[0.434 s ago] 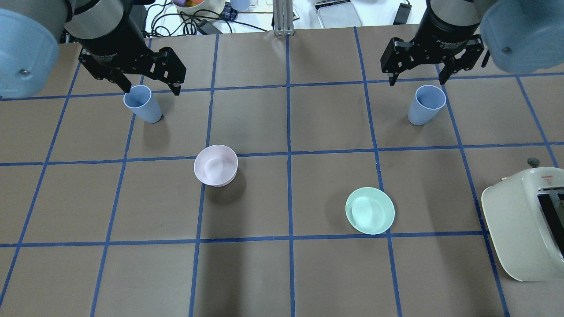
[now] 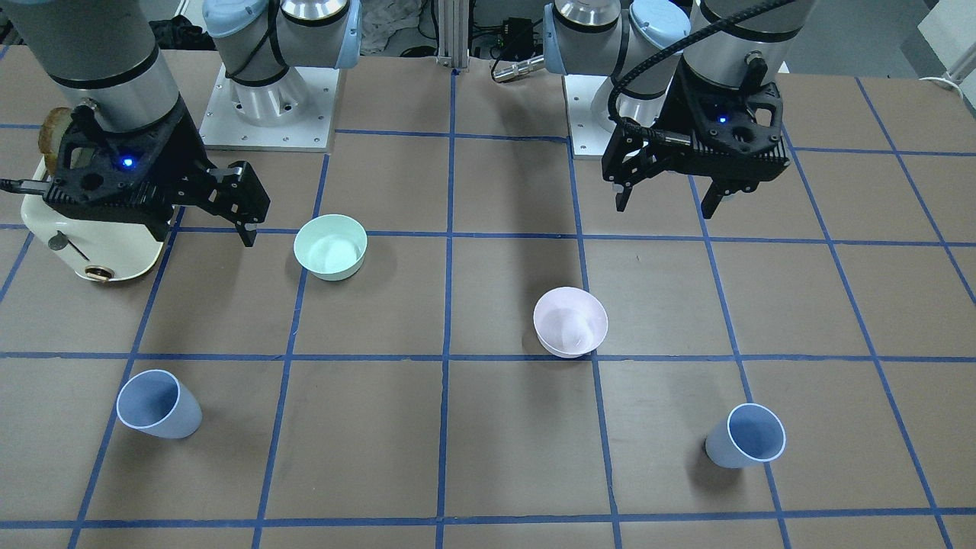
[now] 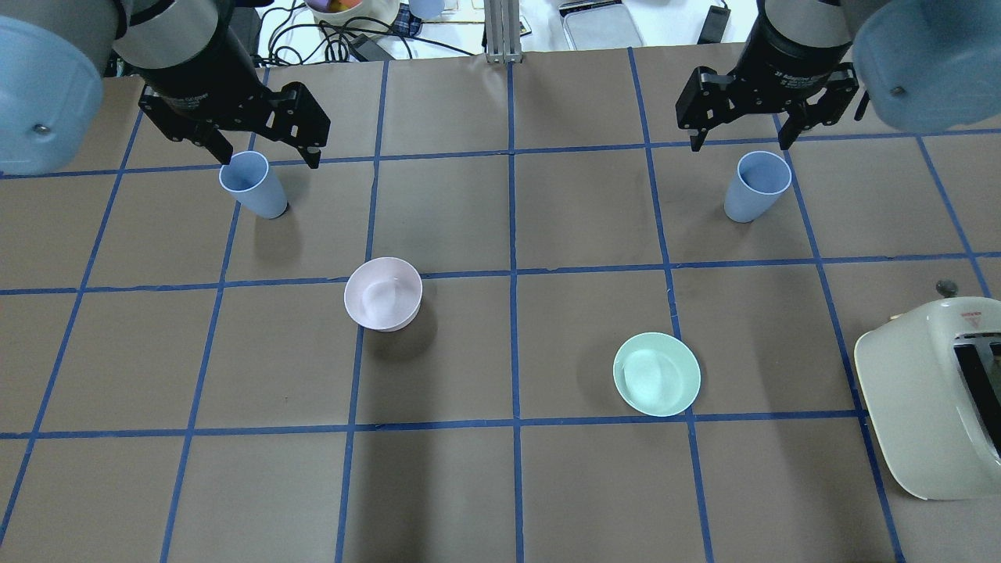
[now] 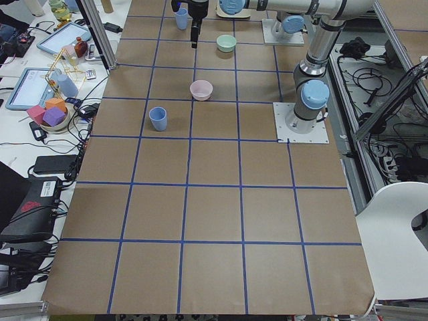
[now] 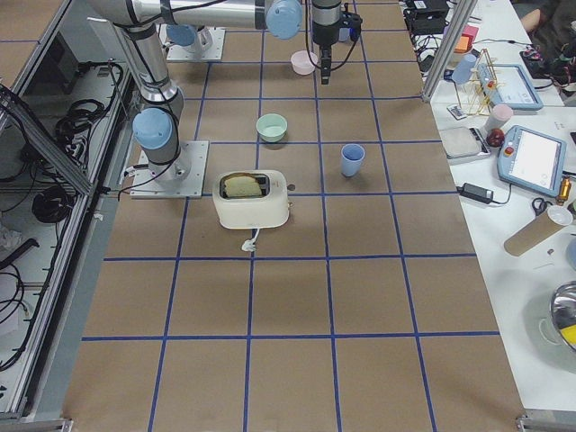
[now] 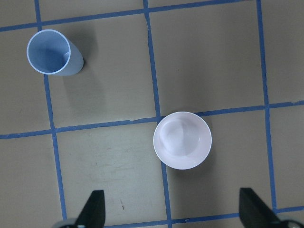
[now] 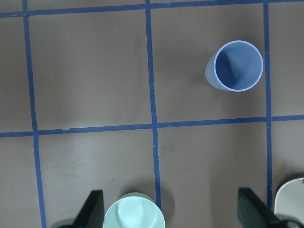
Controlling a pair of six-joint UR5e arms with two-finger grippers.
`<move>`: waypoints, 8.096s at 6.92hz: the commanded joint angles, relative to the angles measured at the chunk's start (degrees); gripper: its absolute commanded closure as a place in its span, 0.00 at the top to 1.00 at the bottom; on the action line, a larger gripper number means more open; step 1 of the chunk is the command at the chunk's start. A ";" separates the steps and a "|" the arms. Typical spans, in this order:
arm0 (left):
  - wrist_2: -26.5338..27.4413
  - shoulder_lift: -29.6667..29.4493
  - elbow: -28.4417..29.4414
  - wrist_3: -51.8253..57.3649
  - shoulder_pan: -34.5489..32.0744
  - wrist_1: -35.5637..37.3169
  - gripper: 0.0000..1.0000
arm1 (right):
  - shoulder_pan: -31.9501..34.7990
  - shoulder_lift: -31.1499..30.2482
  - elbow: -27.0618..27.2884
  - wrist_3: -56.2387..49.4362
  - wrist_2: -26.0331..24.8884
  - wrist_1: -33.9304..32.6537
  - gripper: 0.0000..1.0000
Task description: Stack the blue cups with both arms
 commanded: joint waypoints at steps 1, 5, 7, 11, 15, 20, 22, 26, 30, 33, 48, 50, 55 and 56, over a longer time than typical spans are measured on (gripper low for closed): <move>-0.01 0.02 0.00 -0.07 0.05 -0.07 1.00 | -0.05 0.07 -0.16 0.00 0.27 -0.05 1.00; 0.08 -0.15 0.09 -0.16 0.05 -0.07 1.00 | -0.13 0.07 -0.16 0.00 -0.17 0.03 1.00; -0.09 0.29 0.61 -0.16 0.74 -0.33 1.00 | -0.13 0.07 0.01 -0.09 0.01 0.03 1.00; 0.61 -16.78 7.88 0.37 5.74 7.18 1.00 | -2.14 0.68 -0.86 -1.40 0.35 -0.93 1.00; 1.23 -30.46 7.56 0.55 11.91 16.62 0.76 | -7.15 8.59 -8.42 -5.00 0.00 1.36 1.00; 1.57 -32.06 5.27 2.21 11.65 19.53 0.00 | -15.51 18.97 -7.99 -17.76 0.88 -6.12 1.00; 1.31 -27.25 6.15 2.48 6.85 18.05 0.00 | -15.51 20.89 -7.72 -17.84 0.97 -7.51 1.00; 1.23 -24.32 5.02 -9.51 -19.42 15.50 0.00 | -15.43 25.01 -6.58 -17.75 3.60 -12.08 1.00; -2.64 -23.95 -4.99 -24.62 -25.52 15.74 0.00 | -15.51 25.65 -2.99 -18.11 3.52 -15.59 1.00; -5.37 -24.23 -5.54 -27.49 -27.19 17.33 0.00 | -15.60 25.91 -0.61 -19.78 3.61 -19.04 0.55; -0.54 0.46 -0.53 -7.27 0.93 2.38 1.00 | 16.80 7.02 3.61 21.26 5.55 -7.07 0.02; -0.54 0.46 -0.53 -7.27 1.01 2.39 1.00 | 18.67 6.67 6.50 22.84 4.93 -9.54 0.02; -0.71 0.46 -0.53 -7.27 1.02 2.39 1.00 | 18.76 3.32 13.89 22.94 4.84 -15.94 0.03; -0.71 0.46 -0.53 -7.27 1.02 2.39 1.00 | 18.68 3.24 14.16 22.94 4.84 -16.05 0.03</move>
